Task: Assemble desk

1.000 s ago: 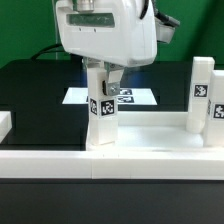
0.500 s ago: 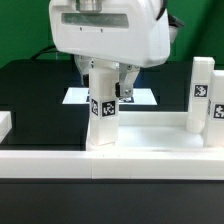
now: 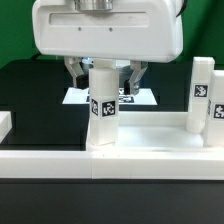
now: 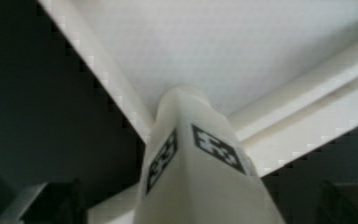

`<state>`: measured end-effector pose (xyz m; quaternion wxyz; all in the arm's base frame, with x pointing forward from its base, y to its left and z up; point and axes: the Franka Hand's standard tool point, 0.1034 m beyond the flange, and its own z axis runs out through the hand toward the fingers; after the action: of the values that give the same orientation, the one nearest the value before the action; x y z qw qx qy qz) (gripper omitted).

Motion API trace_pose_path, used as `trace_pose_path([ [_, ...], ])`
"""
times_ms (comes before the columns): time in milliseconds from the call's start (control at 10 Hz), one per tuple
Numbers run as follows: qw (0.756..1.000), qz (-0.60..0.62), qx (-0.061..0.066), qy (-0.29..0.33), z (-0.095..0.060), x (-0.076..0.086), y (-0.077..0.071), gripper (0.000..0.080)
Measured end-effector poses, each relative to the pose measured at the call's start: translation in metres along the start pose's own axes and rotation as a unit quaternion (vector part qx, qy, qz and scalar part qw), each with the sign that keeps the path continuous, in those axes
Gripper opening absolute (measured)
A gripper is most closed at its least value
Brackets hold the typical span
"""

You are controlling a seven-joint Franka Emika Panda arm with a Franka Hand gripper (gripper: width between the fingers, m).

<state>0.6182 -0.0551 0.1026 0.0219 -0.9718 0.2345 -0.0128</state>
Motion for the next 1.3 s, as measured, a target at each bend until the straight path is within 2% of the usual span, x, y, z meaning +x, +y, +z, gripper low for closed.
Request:
trace_pose_path([
  [200, 0.996, -0.084, -0.005, 0.001, -0.0010, -0.0001, -0.0006, 0.0649],
  [500, 0.982, -0.188, -0.007, 0.001, -0.0015, 0.0006, 0.0008, 0.0649],
  [1100, 0.928, -0.373, -0.017, -0.001, -0.0018, 0.0024, 0.0047, 0.0649],
  [1300, 0.928, -0.373, -0.017, -0.001, -0.0016, 0.0026, 0.0052, 0.0371],
])
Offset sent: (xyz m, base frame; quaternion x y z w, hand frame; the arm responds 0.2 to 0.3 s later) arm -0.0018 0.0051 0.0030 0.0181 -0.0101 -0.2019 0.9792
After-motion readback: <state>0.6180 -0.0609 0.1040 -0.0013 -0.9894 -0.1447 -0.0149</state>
